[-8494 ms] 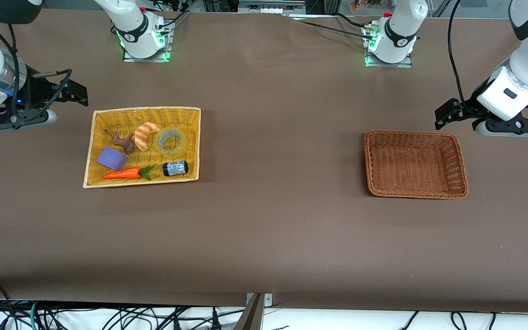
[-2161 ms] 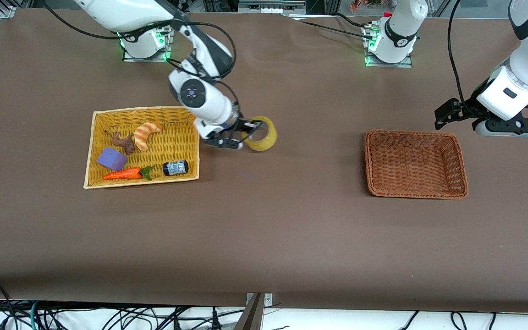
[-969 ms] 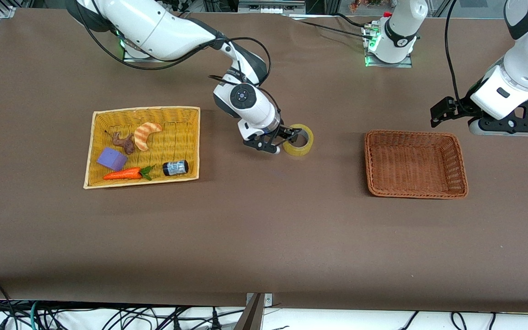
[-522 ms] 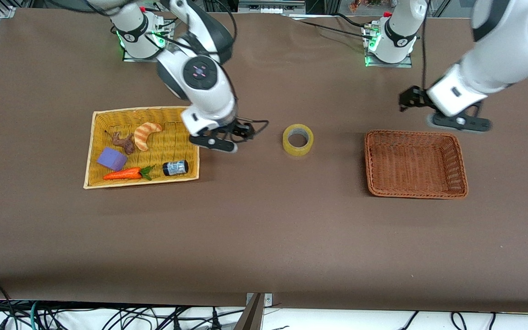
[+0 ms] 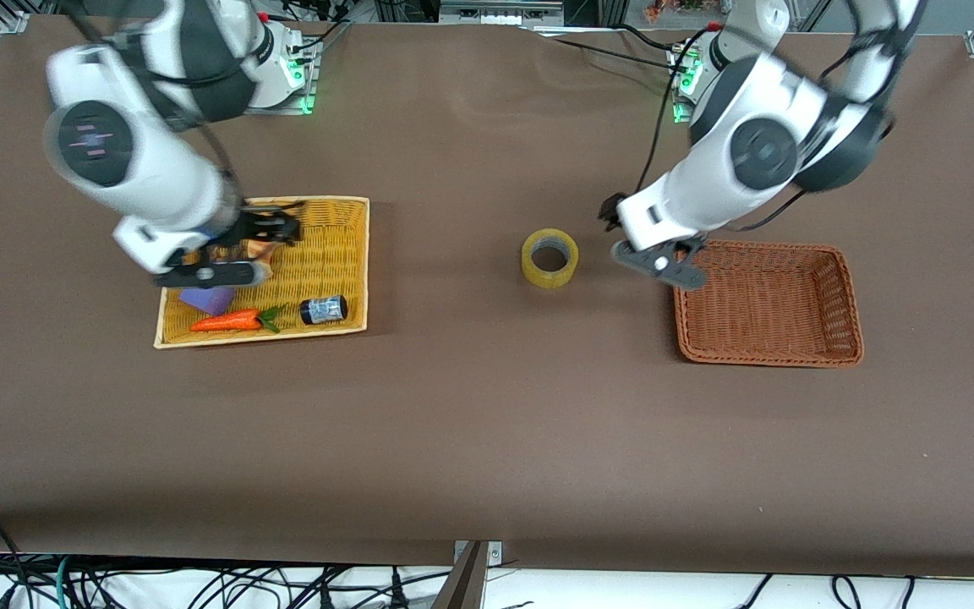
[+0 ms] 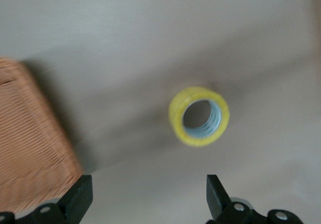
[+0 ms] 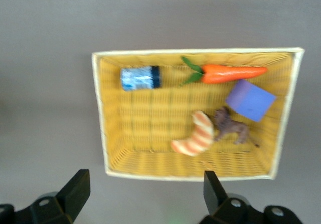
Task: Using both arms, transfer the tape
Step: 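Grasp the tape with the left gripper while the right gripper withdraws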
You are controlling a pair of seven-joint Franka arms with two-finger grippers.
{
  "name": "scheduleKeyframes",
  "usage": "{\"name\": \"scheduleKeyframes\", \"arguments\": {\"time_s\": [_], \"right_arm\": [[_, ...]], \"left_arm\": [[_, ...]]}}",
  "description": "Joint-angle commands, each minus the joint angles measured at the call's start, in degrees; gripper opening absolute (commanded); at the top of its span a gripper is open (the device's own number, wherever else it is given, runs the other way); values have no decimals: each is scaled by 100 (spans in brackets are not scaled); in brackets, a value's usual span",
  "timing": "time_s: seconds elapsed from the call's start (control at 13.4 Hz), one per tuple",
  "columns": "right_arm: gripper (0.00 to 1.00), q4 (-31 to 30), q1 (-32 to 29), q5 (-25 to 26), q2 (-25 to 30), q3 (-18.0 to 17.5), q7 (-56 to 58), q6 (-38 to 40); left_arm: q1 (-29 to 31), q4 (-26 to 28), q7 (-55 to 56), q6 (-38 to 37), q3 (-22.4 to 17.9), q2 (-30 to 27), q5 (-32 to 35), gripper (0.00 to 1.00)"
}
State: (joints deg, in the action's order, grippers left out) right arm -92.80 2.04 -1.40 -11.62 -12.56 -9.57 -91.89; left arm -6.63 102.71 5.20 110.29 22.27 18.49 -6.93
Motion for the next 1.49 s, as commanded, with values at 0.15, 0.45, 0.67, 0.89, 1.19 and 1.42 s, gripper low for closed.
{"name": "scheduleKeyframes", "arguments": {"time_s": [0.15,0.45,0.67,0.89,1.19,1.42], "right_arm": [[100,579,16,-370,55,816,1089,822],[100,579,-1,-150,-68,816,1106,804],[100,606,16,-141,-51,808,1115,786],[100,614,51,-132,-59,799,1107,751],[100,614,43,-132,-68,808,1115,751],[100,614,42,-132,-77,799,1115,725]], "left_arm": [[-647,484,25,1166,50,594,680,100],[-629,759,-1,1513,50,874,1483,100],[-760,750,-1,1784,59,1235,1484,92],[-744,733,-71,2390,32,1543,1492,70],[-717,715,16,2322,15,1483,1536,0],[-613,453,60,1168,-20,1080,1536,0]]}}
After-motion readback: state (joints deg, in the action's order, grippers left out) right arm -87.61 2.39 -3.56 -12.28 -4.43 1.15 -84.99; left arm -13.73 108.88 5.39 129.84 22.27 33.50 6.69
